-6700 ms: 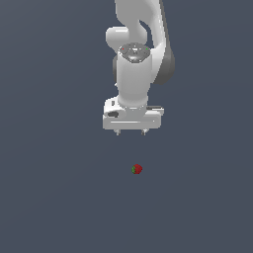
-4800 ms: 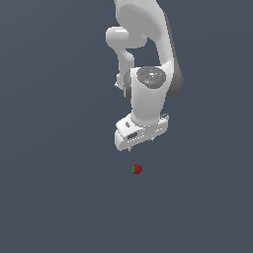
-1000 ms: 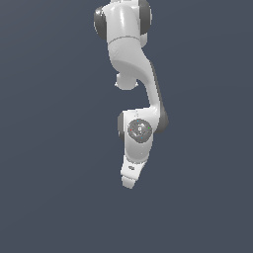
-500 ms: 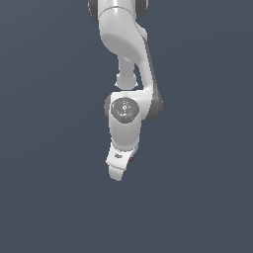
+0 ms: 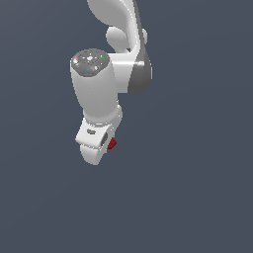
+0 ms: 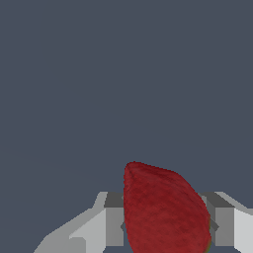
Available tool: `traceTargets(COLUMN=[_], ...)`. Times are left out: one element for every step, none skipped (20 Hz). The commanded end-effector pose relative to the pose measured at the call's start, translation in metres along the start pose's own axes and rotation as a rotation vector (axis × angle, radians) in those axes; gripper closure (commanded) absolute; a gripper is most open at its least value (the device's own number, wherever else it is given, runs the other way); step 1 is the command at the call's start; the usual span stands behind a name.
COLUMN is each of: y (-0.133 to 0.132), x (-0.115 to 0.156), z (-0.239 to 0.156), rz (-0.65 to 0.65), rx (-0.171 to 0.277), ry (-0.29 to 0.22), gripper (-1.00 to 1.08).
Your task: Pick up the object and move it to a goal position.
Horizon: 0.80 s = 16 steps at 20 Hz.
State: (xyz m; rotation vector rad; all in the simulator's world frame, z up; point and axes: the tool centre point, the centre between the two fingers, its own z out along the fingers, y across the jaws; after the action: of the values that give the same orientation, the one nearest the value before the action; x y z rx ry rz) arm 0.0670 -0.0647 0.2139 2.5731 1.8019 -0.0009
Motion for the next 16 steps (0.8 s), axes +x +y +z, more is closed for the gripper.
traceTargets(y=[0.002,0.003,0.004,0.005,0.006,0.007,0.008,0.009,0.010,0.011,0.012,0.014,0.015,0.016,0.017,0.018], x=[-0.015,-0.021,-0.027,-0.033,-0.039,-0.045,-0.050,-0.056,-0.062,-0.067,-0.073,-0.078,-0.084,-0.089,-0.094,-0.099], z=[-0.027,-0.037,-0.048,-0.058,-0.068,-0.078,-0.089,-0.099,-0.109,-0.118,-0.128,-0.138,-0.147,-0.156,-0.165,-0.173], rz=[-0.001,-0.001,-0.001,-0.001,-0.001,-0.001,-0.001,-0.001,-0.001,-0.001,-0.001,-0.001,-0.001,-0.001,-0.001,-0.001], rx=[0.000,0.000,0.000,0.000,0.000,0.000,0.000,0.000,0.000,0.000,0.000,0.000,0.000,0.000,0.000,0.000], ry=[0.001,0.001,0.001,0.001,0.002,0.002,0.002,0.002,0.002,0.002,0.002,0.002,0.002,0.002,0.002,0.002], gripper=[1.08,1.08,1.08,1.08,1.08,1.08,1.08,1.08,1.08,1.08,1.08,1.08,1.08,1.08,1.08,1.08])
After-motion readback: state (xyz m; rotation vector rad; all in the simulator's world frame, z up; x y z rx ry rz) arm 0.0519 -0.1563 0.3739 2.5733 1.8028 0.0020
